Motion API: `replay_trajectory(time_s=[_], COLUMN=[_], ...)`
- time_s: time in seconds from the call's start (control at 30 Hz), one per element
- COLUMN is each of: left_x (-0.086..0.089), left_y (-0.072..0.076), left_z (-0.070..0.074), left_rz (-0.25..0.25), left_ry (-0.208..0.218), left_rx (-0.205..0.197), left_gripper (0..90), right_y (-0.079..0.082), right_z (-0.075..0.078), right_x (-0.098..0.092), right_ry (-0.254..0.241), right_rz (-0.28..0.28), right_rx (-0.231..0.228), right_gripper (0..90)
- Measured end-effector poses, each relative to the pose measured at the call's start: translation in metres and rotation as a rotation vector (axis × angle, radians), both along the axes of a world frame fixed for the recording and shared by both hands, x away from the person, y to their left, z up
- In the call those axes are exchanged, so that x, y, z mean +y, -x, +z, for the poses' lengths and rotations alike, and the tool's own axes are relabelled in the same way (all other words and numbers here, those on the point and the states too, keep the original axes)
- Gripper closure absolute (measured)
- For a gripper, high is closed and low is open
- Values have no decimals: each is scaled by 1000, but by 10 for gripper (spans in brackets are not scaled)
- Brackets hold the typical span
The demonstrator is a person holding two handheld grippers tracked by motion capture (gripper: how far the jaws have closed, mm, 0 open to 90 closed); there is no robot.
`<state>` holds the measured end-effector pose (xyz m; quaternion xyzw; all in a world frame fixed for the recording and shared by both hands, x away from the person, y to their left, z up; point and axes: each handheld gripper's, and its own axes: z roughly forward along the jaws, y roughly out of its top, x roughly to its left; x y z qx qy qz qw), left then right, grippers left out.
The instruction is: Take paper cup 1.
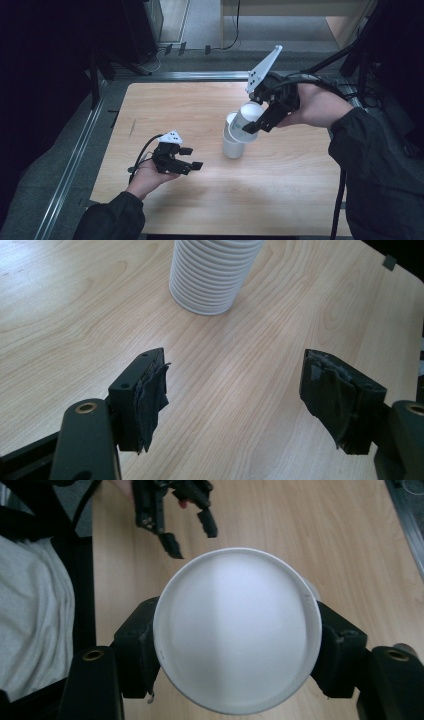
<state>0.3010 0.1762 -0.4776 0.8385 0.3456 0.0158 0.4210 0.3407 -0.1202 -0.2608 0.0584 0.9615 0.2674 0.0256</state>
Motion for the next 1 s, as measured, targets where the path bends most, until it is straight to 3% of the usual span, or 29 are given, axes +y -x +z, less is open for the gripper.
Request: replay_trajectory(time_s=[0.1,0.17,0.27,0.37,0.5,0.63,0.83,1.0], left_x=[1,2,2,1,-3,-5,-8,-10], left_y=[0,0,0,2,5,5,6,7], left_z=[1,1,2,5,7,8,10,11], left_rz=[3,1,-8,-46,-84,-112,-149,-200], left_ry=[9,12,24,53,40,33,52,48], left_rx=[-3,-7,-8,-4,-37,-34,-27,-32], left_gripper=[268,267,264,269,264,248,204,180], right_y=[11,18,23,25,26,26,28,29], right_z=[-12,-22,-38,-55,-82,-106,-142,-162], right_x=[-4,-8,-13,-16,-19,-26,-31,-30], right_ry=[-44,-89,-118,-144,-174,-209,-325,-362], right_rz=[32,47,42,38,29,-3,-59,-81], right_rx=[-17,0,11,36,77,94,140,170], right_gripper=[326,327,328,328,328,329,330,330])
